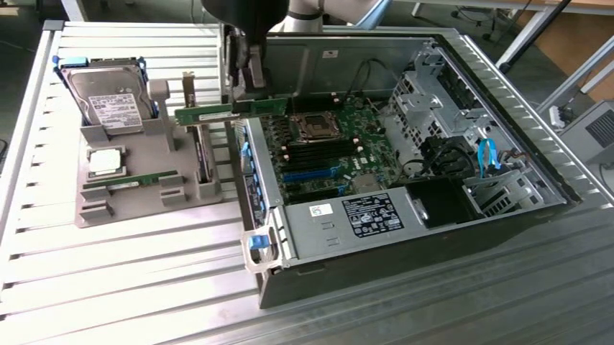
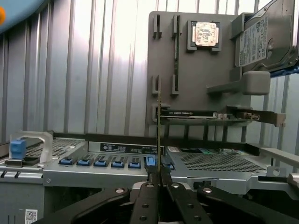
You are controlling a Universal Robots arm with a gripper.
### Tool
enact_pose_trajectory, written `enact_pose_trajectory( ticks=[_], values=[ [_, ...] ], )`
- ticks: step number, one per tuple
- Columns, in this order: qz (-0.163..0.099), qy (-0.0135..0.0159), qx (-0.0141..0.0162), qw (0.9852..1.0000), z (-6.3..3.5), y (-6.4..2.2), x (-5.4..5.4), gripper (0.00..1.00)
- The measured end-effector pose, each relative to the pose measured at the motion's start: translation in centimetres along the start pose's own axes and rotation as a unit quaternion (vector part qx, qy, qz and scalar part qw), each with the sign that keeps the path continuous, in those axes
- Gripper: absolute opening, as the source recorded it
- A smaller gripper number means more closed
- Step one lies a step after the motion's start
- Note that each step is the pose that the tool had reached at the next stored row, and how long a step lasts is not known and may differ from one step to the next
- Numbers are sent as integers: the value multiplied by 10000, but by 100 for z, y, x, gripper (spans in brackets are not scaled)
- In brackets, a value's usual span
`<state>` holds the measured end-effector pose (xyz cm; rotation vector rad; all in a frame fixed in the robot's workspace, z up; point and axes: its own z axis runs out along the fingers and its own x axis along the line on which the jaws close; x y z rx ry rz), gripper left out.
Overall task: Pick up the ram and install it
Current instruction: 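Pick up the ram and move it above insertion slot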
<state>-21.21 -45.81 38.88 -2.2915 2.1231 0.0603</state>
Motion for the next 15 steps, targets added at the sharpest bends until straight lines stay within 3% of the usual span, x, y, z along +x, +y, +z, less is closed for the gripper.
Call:
enact_pose_trajectory(
  ticks=[7, 12, 15],
  values=[
    [0, 0, 0, 10000, -1, -107, 8, 11],
    [0, 0, 0, 10000, -4, -228, 17, 11],
    [0, 0, 0, 10000, -6, -343, 26, 11]
  ],
)
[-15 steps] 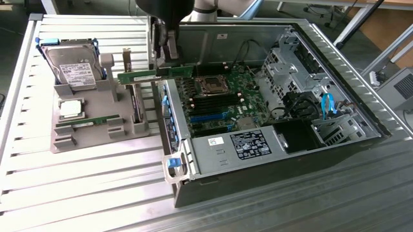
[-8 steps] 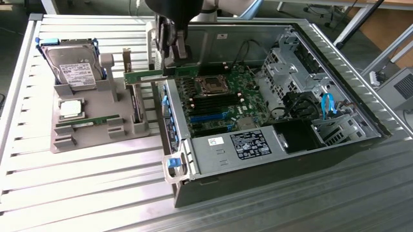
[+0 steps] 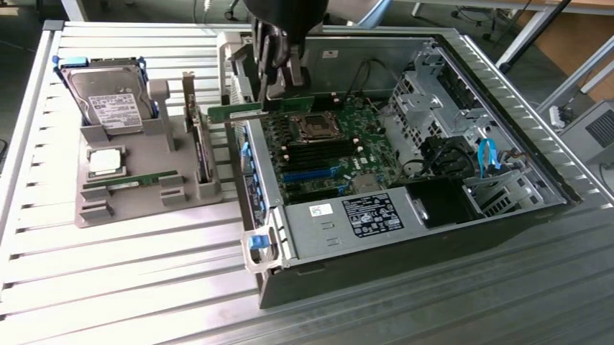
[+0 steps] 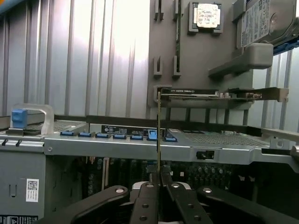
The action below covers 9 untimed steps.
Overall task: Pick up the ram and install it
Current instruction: 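Pick up the ram and move it above insertion slot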
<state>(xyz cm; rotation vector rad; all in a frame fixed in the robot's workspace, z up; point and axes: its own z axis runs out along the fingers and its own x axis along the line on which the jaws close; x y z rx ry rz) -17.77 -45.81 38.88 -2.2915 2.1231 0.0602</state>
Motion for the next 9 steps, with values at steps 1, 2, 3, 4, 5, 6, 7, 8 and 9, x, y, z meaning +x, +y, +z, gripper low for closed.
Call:
enact_pose_trajectory(
  ticks=[1, 2, 3, 4, 5, 6, 7, 8, 9],
  values=[
    [0, 0, 0, 10000, 0, -28, 2, 11],
    [0, 0, 0, 10000, -1, -56, 4, 11],
    [0, 0, 0, 10000, -1, -93, 7, 11],
    [0, 0, 0, 10000, -2, -125, 10, 11],
    [0, 0, 0, 10000, -2, -148, 11, 11],
    [0, 0, 0, 10000, -3, -174, 13, 11],
    [0, 0, 0, 10000, -3, -201, 15, 11],
    [0, 0, 0, 10000, -3, -226, 17, 11],
    [0, 0, 0, 10000, -4, -250, 19, 11]
  ],
)
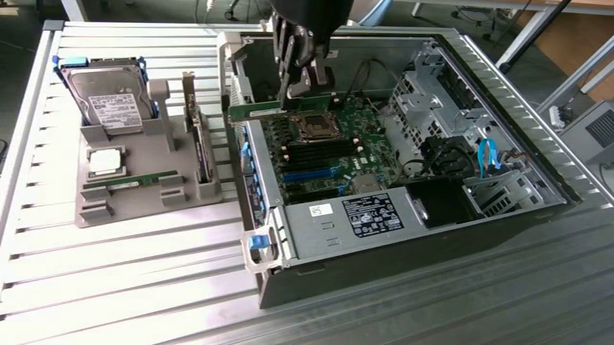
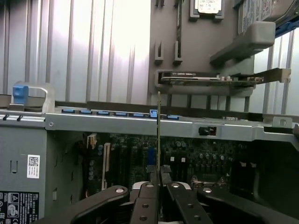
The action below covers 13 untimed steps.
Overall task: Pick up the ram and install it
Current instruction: 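Pick up the ram and move it above insertion slot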
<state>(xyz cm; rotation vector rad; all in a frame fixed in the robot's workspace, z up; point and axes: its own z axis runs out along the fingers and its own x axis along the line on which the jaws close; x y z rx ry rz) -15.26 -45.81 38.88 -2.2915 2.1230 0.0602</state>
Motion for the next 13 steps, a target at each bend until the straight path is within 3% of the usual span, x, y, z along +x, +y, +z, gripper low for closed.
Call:
enact_pose_trajectory(
  ticks=[8, 13],
  values=[
    [0, 0, 0, 10000, -3, -193, 15, 11],
    [0, 0, 0, 10000, -6, -378, 29, 11]
  ],
)
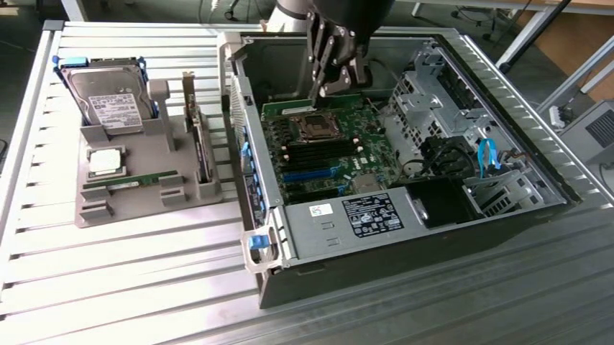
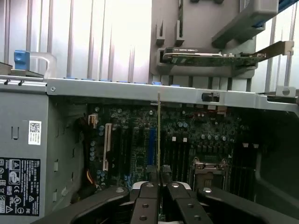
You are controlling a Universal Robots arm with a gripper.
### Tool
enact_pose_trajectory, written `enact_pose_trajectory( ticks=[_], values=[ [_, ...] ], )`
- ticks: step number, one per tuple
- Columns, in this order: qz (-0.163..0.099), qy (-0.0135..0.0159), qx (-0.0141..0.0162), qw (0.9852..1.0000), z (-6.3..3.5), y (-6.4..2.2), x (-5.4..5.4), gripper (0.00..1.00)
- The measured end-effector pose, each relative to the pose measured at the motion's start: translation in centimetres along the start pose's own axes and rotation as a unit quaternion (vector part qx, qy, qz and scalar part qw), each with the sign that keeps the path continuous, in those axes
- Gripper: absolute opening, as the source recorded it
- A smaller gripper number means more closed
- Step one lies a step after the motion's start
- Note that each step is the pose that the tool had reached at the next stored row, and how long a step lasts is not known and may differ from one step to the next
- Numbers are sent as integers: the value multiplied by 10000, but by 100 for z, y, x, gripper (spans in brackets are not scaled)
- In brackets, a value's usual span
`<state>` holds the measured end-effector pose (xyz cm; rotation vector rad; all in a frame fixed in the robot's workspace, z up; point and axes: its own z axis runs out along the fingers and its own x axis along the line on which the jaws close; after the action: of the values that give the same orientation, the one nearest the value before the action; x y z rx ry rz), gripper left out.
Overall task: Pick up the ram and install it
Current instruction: 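Pick up the ram and move it above insertion slot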
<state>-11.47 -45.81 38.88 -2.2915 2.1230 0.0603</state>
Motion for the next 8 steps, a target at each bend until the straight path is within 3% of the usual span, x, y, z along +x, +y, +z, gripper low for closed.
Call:
enact_pose_trajectory(
  ticks=[8],
  values=[
    [0, 0, 0, 10000, -5, -263, 20, 11]
  ],
)
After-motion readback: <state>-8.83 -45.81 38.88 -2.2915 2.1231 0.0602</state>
